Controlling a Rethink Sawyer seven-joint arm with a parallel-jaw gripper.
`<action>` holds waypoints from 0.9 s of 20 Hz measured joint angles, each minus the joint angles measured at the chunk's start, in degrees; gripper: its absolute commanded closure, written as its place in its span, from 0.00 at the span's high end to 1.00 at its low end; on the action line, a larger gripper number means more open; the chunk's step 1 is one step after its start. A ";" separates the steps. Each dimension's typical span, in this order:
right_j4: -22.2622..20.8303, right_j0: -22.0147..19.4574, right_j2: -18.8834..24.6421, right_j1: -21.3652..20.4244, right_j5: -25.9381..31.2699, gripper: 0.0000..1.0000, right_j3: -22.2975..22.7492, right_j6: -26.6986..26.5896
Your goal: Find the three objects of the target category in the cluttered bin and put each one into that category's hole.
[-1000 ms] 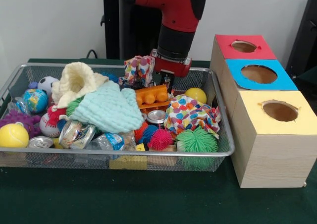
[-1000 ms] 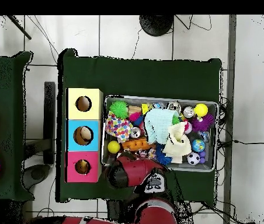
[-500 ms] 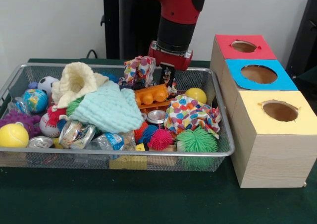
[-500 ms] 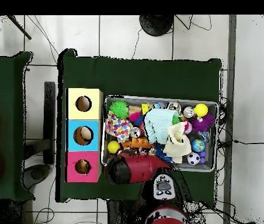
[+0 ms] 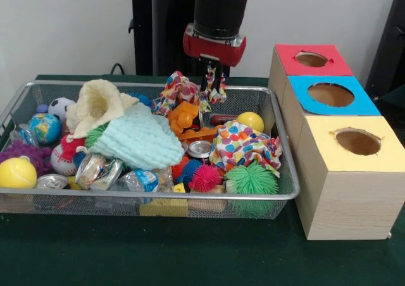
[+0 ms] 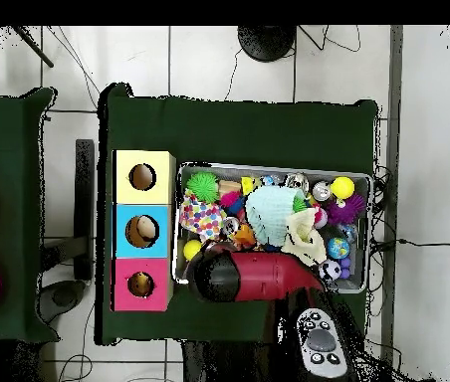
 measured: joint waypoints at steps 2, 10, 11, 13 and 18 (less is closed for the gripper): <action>-0.04 -0.50 0.82 -1.44 1.13 0.00 -0.13 0.00; -2.23 -0.71 1.86 -4.92 0.13 0.00 -1.46 0.00; -2.84 -0.62 1.86 -5.21 0.13 0.00 -1.86 0.00; -4.54 -0.55 1.87 -5.97 0.13 0.00 -3.10 0.00; -6.35 -2.36 2.65 -6.45 0.14 0.00 -5.16 0.00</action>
